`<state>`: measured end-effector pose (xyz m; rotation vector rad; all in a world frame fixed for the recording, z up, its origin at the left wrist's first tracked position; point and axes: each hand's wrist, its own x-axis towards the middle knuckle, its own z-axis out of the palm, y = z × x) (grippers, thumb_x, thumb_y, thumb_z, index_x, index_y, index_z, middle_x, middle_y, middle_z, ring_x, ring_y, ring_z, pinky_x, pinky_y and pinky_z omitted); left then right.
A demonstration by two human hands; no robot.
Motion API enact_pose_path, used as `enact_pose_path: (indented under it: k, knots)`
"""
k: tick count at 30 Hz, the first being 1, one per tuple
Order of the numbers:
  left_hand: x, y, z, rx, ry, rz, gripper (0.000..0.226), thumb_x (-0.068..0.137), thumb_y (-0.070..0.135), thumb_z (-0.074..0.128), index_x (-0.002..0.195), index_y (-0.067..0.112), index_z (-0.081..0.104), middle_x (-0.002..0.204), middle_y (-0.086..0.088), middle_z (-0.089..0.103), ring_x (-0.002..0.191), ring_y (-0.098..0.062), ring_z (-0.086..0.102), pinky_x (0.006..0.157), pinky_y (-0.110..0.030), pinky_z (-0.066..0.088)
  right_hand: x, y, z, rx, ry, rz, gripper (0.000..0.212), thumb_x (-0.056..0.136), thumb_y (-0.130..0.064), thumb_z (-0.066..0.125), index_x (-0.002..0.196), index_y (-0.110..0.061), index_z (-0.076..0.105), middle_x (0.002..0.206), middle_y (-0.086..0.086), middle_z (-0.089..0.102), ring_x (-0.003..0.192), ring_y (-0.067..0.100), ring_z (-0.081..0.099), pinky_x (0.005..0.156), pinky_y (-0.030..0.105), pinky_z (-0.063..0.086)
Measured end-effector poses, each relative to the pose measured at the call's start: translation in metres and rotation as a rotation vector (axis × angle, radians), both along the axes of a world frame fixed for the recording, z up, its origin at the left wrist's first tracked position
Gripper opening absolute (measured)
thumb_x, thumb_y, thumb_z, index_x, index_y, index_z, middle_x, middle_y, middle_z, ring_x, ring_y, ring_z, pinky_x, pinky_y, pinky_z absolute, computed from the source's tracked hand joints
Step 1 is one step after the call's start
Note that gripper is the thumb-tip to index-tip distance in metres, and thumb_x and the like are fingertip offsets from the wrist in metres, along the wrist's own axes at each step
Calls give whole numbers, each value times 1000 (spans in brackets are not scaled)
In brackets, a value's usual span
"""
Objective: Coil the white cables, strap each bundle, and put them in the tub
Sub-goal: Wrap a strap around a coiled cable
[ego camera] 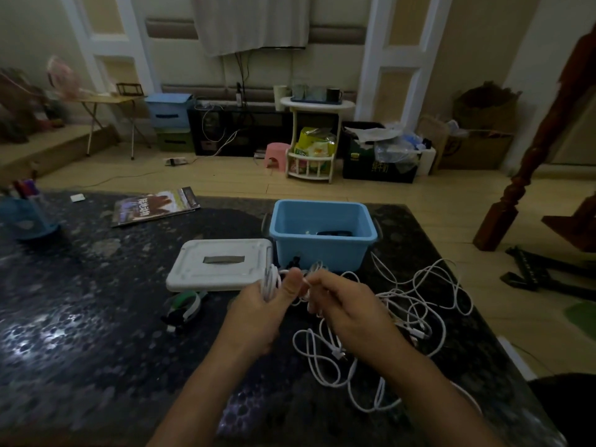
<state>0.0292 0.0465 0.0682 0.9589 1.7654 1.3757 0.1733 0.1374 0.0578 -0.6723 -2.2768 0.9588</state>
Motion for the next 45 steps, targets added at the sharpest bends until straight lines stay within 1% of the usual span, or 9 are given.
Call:
enact_pose_path:
  k: [4,7,12,18,22,28,33,36,45]
  knots:
    - [4,0,-1,46,5,-87,61,68,71,62,98,19,73,78,7,74,75,-8,70,69,-23,54,-9,-14,-6,27,4,48,18,96,-17,59,102,-28,72,94,-10,75,86,8,70,76,33,57]
    - [5,-3,-4,9,102,-110,40,86,63,55,100,29,72,95,11,75,88,1,68,85,-26,53,-10,-16,-8,43,10,76,16,96,-14,60,101,-22,73,93,-11,75,85,5,69,75,28,56]
    - [7,-3,-8,-61,358,-6,54,96,61,37,70,20,61,66,5,64,59,3,60,54,-17,38,-9,-15,-9,50,-93,156,14,97,-23,61,107,-22,70,84,-13,71,75,3,65,69,27,54]
    - [7,3,-8,36,418,201,53,99,55,37,67,17,56,60,2,58,52,-4,54,48,-22,37,-6,-9,-9,61,-258,97,11,97,-41,59,100,-32,63,85,-14,68,78,2,62,72,28,52]
    - [-10,7,-5,130,235,343,62,102,52,35,61,9,55,51,-5,54,48,-19,52,50,-37,42,-2,-8,-15,193,-441,70,17,101,-45,50,86,-37,55,75,-15,61,77,6,59,70,32,49]
    - [-4,11,-6,205,-20,221,64,104,47,38,54,11,56,50,-17,52,47,-29,51,54,-39,46,-17,-18,-25,314,-479,196,22,98,-45,53,102,-27,67,96,-1,72,89,19,64,73,34,45]
    - [-2,8,0,265,-418,84,42,100,49,44,76,15,51,50,-4,29,39,-17,27,39,-24,27,-16,-12,-24,273,-469,167,23,97,-47,56,97,-29,69,94,-3,72,87,15,64,70,31,42]
    - [-8,4,5,242,-489,-58,46,98,51,42,84,10,54,50,-3,25,35,-13,21,37,-18,19,-6,3,-20,218,-528,83,26,95,-51,57,80,-31,62,78,-9,65,76,7,56,69,31,44]
    - [-9,-2,-5,81,5,-86,64,81,66,42,93,10,69,49,-4,44,38,-15,36,39,-23,30,12,25,-20,-62,-281,-25,17,91,-40,67,77,-30,68,73,-12,68,67,1,63,65,29,52]
